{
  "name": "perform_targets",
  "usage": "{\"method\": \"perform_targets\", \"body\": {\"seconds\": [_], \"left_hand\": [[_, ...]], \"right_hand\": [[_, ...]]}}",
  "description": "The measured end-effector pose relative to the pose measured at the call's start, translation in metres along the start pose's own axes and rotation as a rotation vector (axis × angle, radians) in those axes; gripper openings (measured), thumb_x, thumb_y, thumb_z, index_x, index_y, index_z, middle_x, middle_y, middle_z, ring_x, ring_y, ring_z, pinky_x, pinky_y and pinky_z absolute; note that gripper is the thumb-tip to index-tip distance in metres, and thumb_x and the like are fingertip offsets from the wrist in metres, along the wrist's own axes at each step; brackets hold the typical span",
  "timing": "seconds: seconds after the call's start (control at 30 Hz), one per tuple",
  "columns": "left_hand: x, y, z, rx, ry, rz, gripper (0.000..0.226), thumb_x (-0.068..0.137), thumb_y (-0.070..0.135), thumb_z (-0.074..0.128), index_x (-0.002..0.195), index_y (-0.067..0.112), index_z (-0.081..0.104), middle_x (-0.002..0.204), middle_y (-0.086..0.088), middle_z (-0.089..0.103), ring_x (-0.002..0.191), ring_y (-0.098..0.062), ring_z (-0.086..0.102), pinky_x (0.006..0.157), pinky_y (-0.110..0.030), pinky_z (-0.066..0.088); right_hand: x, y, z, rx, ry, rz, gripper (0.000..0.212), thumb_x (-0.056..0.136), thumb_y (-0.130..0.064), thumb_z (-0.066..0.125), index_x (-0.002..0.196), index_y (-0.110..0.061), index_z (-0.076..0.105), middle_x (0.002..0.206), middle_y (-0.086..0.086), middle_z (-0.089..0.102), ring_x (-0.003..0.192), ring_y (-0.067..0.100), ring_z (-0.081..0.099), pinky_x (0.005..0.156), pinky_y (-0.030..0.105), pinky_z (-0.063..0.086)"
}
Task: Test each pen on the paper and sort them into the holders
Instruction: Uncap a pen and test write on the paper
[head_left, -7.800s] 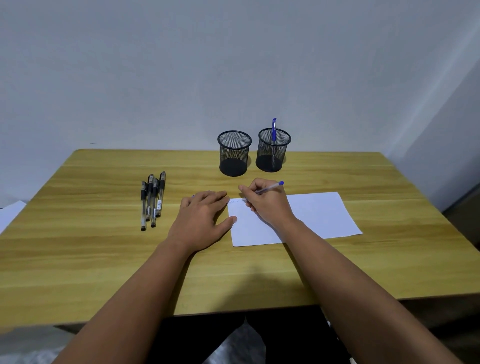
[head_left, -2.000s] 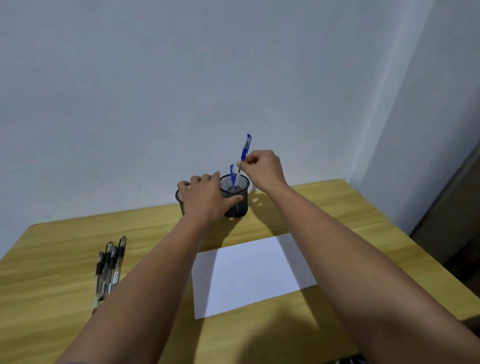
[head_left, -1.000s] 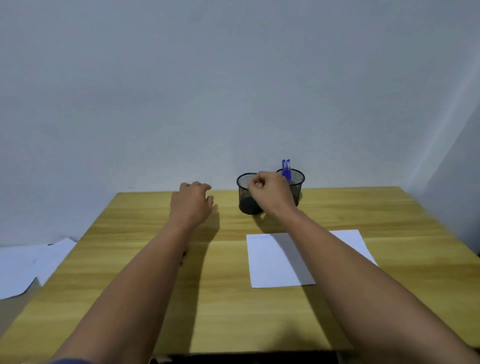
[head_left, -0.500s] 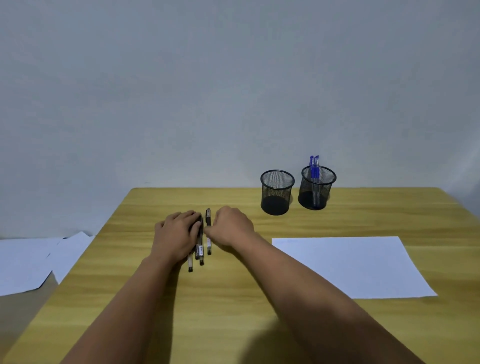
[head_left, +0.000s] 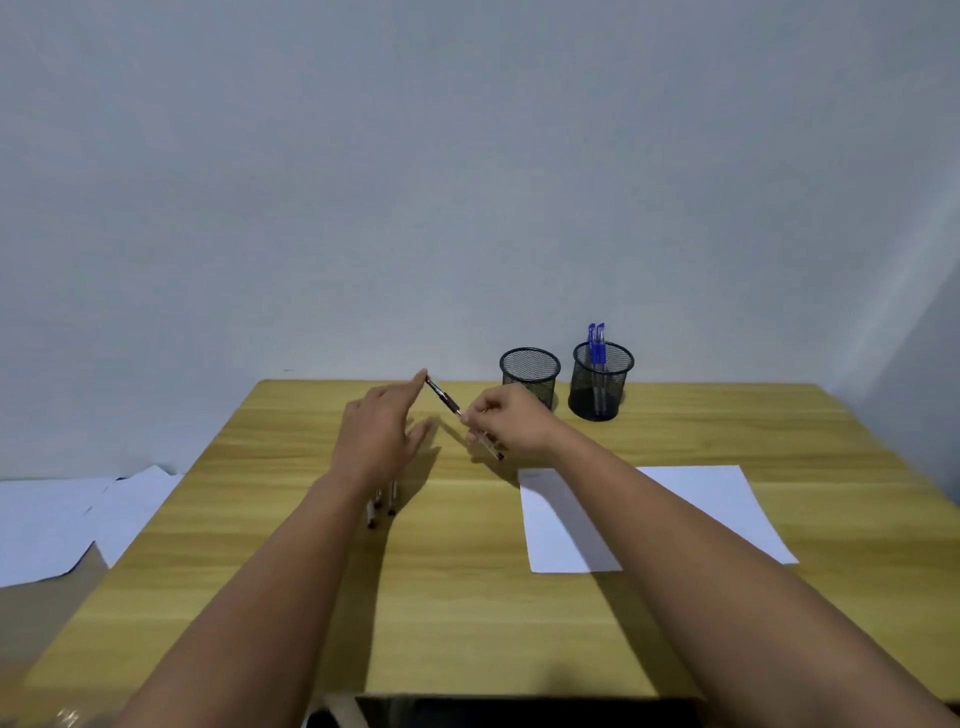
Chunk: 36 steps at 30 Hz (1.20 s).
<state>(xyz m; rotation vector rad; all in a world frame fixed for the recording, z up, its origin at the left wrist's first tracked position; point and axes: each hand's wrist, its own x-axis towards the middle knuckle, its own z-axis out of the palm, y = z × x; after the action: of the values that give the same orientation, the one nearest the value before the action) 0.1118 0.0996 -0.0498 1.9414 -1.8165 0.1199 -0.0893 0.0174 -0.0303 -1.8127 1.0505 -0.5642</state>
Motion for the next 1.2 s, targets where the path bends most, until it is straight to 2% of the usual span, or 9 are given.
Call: {"method": "perform_targets", "body": {"seconds": [0.07, 0.17, 0.27, 0.47, 0.6, 0.8, 0.93, 1.07, 1.2], "left_hand": [[0.002, 0.014, -0.007, -0.015, 0.089, 0.056, 0.058, 0.092, 0.037, 0.070, 0.145, 0.026, 0.052, 0.128, 0.003, 0.069, 0.117, -0.026, 0.060, 0.089, -0.045, 0.051], [0.003, 0.038, -0.016, -0.057, 0.151, 0.173, 0.031, 0.093, 0.033, 0.071, 0.123, 0.025, 0.069, 0.111, 0.005, 0.074, 0.102, -0.025, 0.065, 0.080, -0.039, 0.051], [0.001, 0.062, -0.022, -0.075, 0.150, 0.218, 0.014, 0.095, 0.032, 0.067, 0.104, 0.024, 0.074, 0.096, 0.008, 0.073, 0.093, -0.023, 0.061, 0.074, -0.038, 0.047], [-0.004, 0.112, -0.026, -0.220, 0.100, 0.211, 0.018, 0.098, 0.037, 0.061, 0.102, 0.021, 0.069, 0.092, 0.007, 0.071, 0.093, -0.019, 0.058, 0.074, -0.041, 0.050], [-0.005, 0.136, -0.024, -0.351, -0.009, 0.175, 0.032, 0.098, 0.051, 0.047, 0.089, 0.023, 0.060, 0.080, 0.003, 0.069, 0.077, -0.021, 0.062, 0.067, -0.041, 0.049], [-0.011, 0.172, -0.017, -0.499, -0.231, 0.097, 0.047, 0.109, 0.036, 0.037, 0.076, 0.005, 0.053, 0.072, -0.015, 0.064, 0.067, -0.029, 0.055, 0.067, -0.042, 0.044], [-0.023, 0.146, 0.003, -0.381, -0.342, 0.055, 0.051, 0.107, 0.043, 0.039, 0.078, 0.006, 0.057, 0.079, -0.015, 0.065, 0.076, -0.034, 0.059, 0.071, -0.046, 0.047], [-0.027, 0.102, 0.019, -0.012, -0.185, -0.025, 0.040, 0.102, 0.047, 0.037, 0.079, 0.024, 0.061, 0.081, 0.002, 0.057, 0.077, -0.026, 0.057, 0.071, -0.039, 0.049], [-0.021, 0.081, 0.039, 0.302, -0.185, -0.085, 0.037, 0.101, 0.040, 0.040, 0.110, 0.021, 0.070, 0.106, -0.006, 0.058, 0.099, -0.028, 0.056, 0.100, -0.053, 0.042]], "right_hand": [[-0.019, -0.004, -0.021, 0.029, 0.006, 0.002, 0.019, 0.101, -0.018, 0.073, 0.100, 0.001, 0.077, 0.092, 0.020, 0.079, 0.054, 0.007, 0.057, 0.053, 0.020, 0.046], [-0.042, -0.004, -0.048, 0.086, -0.021, 0.035, 0.014, 0.100, -0.024, 0.075, 0.099, -0.011, 0.080, 0.086, 0.001, 0.078, 0.061, 0.006, 0.060, 0.056, 0.022, 0.043], [-0.062, -0.005, -0.067, 0.301, 0.041, 0.068, 0.010, 0.098, -0.023, 0.077, 0.101, -0.013, 0.079, 0.089, 0.002, 0.078, 0.062, 0.007, 0.061, 0.060, 0.023, 0.043], [-0.074, -0.003, -0.076, 0.662, 0.228, 0.067, 0.015, 0.101, -0.030, 0.074, 0.103, -0.015, 0.075, 0.082, -0.001, 0.075, 0.055, 0.008, 0.055, 0.047, 0.019, 0.039], [-0.074, -0.009, -0.077, 0.653, 0.338, 0.043, 0.025, 0.109, -0.033, 0.060, 0.095, -0.014, 0.069, 0.060, -0.006, 0.055, 0.045, 0.008, 0.041, 0.043, 0.020, 0.029], [-0.061, 0.007, -0.078, 0.723, 0.566, 0.130, 0.035, 0.108, -0.025, 0.055, 0.076, -0.015, 0.061, 0.051, -0.003, 0.042, 0.037, 0.011, 0.031, 0.038, 0.016, 0.021], [-0.067, 0.038, -0.133, 0.786, 0.847, 0.258, 0.035, 0.108, -0.026, 0.053, 0.074, -0.018, 0.060, 0.056, -0.002, 0.043, 0.026, 0.008, 0.029, 0.038, 0.017, 0.021], [-0.086, 0.052, -0.165, 0.675, 0.819, 0.183, 0.027, 0.102, -0.028, 0.065, 0.077, -0.018, 0.062, 0.059, -0.003, 0.054, 0.038, 0.008, 0.041, 0.041, 0.017, 0.028], [-0.099, 0.067, -0.154, 0.472, 0.756, 0.126, 0.023, 0.100, -0.022, 0.072, 0.082, -0.016, 0.059, 0.064, 0.003, 0.066, 0.041, 0.010, 0.052, 0.041, 0.019, 0.037]]}}
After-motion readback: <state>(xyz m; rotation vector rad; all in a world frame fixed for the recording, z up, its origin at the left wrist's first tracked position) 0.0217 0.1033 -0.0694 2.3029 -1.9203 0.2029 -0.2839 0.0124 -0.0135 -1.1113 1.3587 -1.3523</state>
